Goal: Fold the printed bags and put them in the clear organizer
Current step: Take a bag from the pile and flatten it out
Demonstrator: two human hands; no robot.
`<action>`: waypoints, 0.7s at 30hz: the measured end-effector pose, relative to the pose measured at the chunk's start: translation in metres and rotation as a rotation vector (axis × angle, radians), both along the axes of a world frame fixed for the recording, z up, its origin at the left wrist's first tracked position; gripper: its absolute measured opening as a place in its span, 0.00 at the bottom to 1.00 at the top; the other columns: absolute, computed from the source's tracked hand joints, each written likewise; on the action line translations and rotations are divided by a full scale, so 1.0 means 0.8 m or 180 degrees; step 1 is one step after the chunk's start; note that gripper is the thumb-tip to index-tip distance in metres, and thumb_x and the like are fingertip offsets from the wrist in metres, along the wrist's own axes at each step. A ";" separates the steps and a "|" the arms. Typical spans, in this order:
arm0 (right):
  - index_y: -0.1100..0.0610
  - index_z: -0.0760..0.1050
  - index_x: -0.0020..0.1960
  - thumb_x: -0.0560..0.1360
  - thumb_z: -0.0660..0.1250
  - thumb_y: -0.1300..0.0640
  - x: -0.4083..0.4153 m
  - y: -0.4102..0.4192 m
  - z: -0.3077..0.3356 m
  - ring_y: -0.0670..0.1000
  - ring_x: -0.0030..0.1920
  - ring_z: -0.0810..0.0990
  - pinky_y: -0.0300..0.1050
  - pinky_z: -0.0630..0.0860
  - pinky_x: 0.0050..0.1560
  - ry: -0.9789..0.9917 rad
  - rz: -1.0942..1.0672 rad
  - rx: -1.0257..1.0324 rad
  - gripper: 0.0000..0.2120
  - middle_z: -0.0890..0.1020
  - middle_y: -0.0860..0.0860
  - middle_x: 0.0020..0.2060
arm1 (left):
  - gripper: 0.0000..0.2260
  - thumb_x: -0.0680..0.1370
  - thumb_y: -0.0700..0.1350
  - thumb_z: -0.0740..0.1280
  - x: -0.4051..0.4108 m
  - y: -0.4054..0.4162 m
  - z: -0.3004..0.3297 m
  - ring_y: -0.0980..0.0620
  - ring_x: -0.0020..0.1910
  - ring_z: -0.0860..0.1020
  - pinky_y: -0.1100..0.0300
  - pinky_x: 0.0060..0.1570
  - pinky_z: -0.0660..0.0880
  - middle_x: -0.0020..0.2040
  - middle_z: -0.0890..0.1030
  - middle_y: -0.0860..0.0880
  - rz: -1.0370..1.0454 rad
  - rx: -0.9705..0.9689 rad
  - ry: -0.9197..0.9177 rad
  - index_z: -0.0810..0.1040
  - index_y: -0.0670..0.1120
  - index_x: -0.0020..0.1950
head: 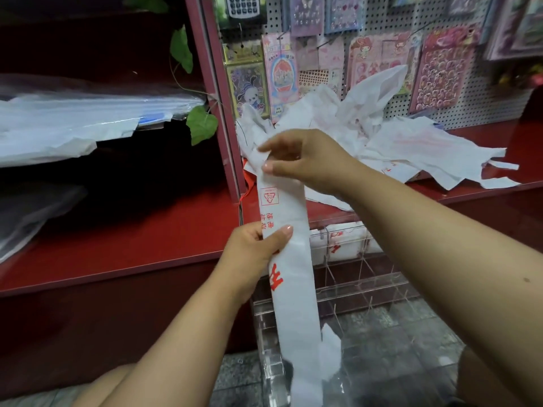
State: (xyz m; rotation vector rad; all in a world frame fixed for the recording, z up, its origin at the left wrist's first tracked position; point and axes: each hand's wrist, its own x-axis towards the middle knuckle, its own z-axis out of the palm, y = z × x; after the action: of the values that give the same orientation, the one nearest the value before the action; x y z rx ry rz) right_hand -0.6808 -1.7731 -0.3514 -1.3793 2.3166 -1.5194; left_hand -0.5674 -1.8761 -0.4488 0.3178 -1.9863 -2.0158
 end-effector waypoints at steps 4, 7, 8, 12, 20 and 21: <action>0.52 0.78 0.52 0.73 0.71 0.47 0.002 0.011 -0.040 0.46 0.43 0.79 0.44 0.76 0.50 -0.0611 -0.0510 -0.0374 0.12 0.82 0.52 0.46 | 0.04 0.78 0.39 0.66 -0.003 -0.002 0.003 0.49 0.36 0.84 0.58 0.36 0.81 0.41 0.85 0.44 0.0479 0.0998 0.0264 0.80 0.39 0.47; 0.55 0.79 0.47 0.71 0.73 0.51 0.030 0.024 -0.102 0.44 0.37 0.77 0.41 0.74 0.44 -0.1070 -0.0195 0.0094 0.09 0.81 0.49 0.38 | 0.05 0.78 0.38 0.65 -0.004 -0.002 0.005 0.49 0.36 0.84 0.57 0.36 0.81 0.40 0.85 0.43 0.0576 0.1340 0.0509 0.80 0.39 0.48; 0.54 0.79 0.44 0.71 0.74 0.53 0.037 0.026 -0.121 0.44 0.35 0.76 0.41 0.73 0.40 -0.1071 -0.0143 0.0188 0.07 0.80 0.48 0.35 | 0.05 0.79 0.38 0.65 -0.004 -0.002 0.005 0.48 0.36 0.84 0.57 0.36 0.81 0.40 0.85 0.44 0.0597 0.1359 0.0536 0.80 0.39 0.48; 0.56 0.76 0.35 0.71 0.74 0.58 0.037 0.032 -0.161 0.42 0.31 0.73 0.39 0.70 0.35 -0.1045 -0.0135 0.0374 0.09 0.78 0.51 0.30 | 0.06 0.80 0.40 0.65 -0.007 -0.004 0.007 0.50 0.36 0.83 0.57 0.37 0.81 0.38 0.85 0.46 0.0850 0.1299 0.0645 0.79 0.40 0.46; 0.52 0.78 0.49 0.71 0.72 0.47 0.027 0.056 -0.184 0.46 0.38 0.74 0.42 0.70 0.43 -0.1190 0.0222 0.0648 0.11 0.77 0.54 0.36 | 0.05 0.80 0.39 0.65 -0.004 -0.041 0.022 0.53 0.39 0.84 0.58 0.42 0.81 0.39 0.86 0.49 0.1405 0.1561 0.1151 0.79 0.42 0.46; 0.52 0.77 0.49 0.71 0.71 0.44 0.025 0.057 -0.182 0.46 0.39 0.74 0.41 0.70 0.43 -0.1219 0.0221 0.0554 0.14 0.78 0.57 0.38 | 0.04 0.80 0.40 0.65 -0.003 -0.045 0.023 0.53 0.40 0.84 0.58 0.44 0.82 0.40 0.86 0.49 0.1455 0.1581 0.1141 0.79 0.42 0.47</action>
State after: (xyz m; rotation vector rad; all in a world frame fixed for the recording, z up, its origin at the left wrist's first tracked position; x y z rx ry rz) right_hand -0.6606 -1.7272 -0.4972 -1.0120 2.0850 -1.3797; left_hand -0.5700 -1.9117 -0.4307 0.4311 -1.0705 -2.0462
